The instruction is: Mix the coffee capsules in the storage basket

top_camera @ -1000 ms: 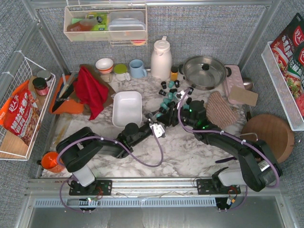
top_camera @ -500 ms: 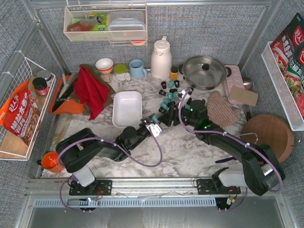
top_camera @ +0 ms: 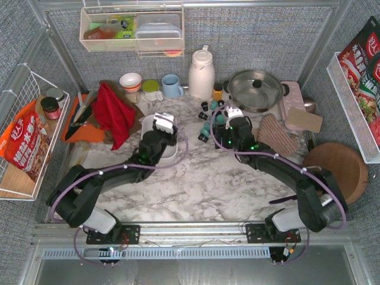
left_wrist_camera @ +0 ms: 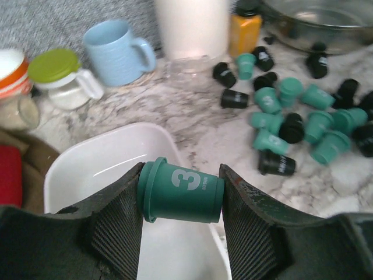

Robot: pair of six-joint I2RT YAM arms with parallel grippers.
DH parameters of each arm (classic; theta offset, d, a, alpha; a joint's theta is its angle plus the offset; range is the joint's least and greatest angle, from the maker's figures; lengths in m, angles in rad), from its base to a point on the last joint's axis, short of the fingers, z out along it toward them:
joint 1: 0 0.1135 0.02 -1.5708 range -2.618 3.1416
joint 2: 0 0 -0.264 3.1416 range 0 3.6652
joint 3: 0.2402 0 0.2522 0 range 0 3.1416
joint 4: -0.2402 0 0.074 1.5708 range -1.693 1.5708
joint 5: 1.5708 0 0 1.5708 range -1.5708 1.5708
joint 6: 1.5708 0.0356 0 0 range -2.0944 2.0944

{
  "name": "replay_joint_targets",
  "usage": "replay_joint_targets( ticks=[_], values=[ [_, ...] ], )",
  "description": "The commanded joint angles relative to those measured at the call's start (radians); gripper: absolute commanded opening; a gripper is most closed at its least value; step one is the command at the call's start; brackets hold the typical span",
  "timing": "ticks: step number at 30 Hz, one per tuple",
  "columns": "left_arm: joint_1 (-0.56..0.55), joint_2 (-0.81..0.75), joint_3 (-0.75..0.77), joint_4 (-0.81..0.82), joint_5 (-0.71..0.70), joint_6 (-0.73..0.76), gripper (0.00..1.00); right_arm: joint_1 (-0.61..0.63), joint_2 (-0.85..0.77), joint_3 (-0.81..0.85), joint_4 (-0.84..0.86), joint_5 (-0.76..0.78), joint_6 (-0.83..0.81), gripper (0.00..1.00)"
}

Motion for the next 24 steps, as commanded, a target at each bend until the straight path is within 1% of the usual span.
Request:
replay_joint_targets(
  ticks=[1, 5, 8, 12, 14, 16, 19, 21, 24],
  values=[
    [0.083, 0.020, 0.135, -0.387, -0.043, -0.217, 0.37, -0.003, 0.109, 0.077, -0.100, 0.120, -0.085, 0.68],
    [0.138, 0.123, 0.315, -0.622, -0.078, -0.248, 0.37, -0.012, 0.224, 0.167, -0.152, 0.127, -0.143, 0.68],
    [0.160, 0.213, 0.390, -0.698, -0.052, -0.257, 0.37, -0.028, 0.289, 0.237, -0.184, 0.124, -0.175, 0.69],
    [0.191, 0.308, 0.464, -0.736, -0.053, -0.295, 0.39, -0.044, 0.357, 0.288, -0.211, 0.079, -0.180, 0.69],
    [0.203, 0.338, 0.488, -0.741, -0.040, -0.319, 0.45, -0.046, 0.384, 0.311, -0.221, 0.046, -0.183, 0.69],
    [0.211, 0.357, 0.505, -0.742, -0.037, -0.341, 0.58, -0.047, 0.412, 0.335, -0.244, 0.030, -0.183, 0.69],
    [0.213, 0.366, 0.518, -0.739, -0.029, -0.356, 0.70, -0.048, 0.447, 0.345, -0.246, 0.026, -0.180, 0.68],
    [0.212, 0.359, 0.513, -0.726, -0.017, -0.367, 0.75, -0.054, 0.462, 0.348, -0.239, 0.023, -0.177, 0.68],
    [0.213, 0.333, 0.499, -0.710, 0.001, -0.374, 0.77, -0.061, 0.481, 0.357, -0.236, 0.023, -0.170, 0.68]
  ],
)
